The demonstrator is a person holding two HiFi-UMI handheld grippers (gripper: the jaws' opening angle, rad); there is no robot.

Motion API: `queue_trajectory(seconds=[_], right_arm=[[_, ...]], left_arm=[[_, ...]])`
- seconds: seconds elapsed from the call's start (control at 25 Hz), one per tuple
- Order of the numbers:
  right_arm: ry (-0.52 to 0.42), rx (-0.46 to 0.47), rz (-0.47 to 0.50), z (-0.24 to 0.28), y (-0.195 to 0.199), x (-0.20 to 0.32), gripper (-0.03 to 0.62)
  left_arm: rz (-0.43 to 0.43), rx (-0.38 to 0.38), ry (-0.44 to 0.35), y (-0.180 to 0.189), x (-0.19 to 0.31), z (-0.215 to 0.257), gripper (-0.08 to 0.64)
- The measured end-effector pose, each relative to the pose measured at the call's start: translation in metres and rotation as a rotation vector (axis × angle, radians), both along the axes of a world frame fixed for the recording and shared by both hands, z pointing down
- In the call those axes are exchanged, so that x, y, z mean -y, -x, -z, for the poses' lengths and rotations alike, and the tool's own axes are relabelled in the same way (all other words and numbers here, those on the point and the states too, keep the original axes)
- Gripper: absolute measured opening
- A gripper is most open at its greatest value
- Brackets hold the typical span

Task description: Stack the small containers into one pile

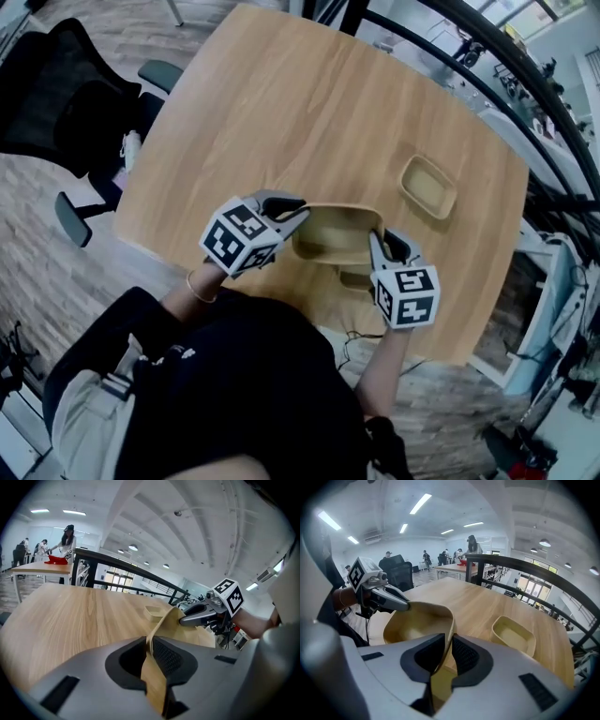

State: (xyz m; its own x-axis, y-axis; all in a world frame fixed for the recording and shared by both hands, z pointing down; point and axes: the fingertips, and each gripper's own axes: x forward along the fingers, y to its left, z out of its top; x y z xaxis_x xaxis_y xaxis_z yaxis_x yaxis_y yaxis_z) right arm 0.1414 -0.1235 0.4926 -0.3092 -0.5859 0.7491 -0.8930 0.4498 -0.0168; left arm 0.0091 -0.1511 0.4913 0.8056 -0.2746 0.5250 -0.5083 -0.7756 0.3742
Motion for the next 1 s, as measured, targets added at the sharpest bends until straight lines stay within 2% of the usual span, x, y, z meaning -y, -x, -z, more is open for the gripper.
queue_trajectory(seconds=[0.24, 0.44, 1.0], right_arm=[[0.008, 0.015, 0.073, 0.000, 0.006, -0.010, 0.057], [0.007, 0.009, 0.106, 0.003, 0.002, -0.021, 0.057], [0.048, -0.010, 0.051, -0.006, -0.061, -0.065, 0.057]], left_arm=[[0.058, 0.011, 0.016, 0.007, -0.018, -0.001, 0.054], [0.069, 0.022, 0.029, 0.003, -0.034, -0.003, 0.052], [-0.044, 0.055, 0.042, -0.063, -0.074, -0.013, 0.054]])
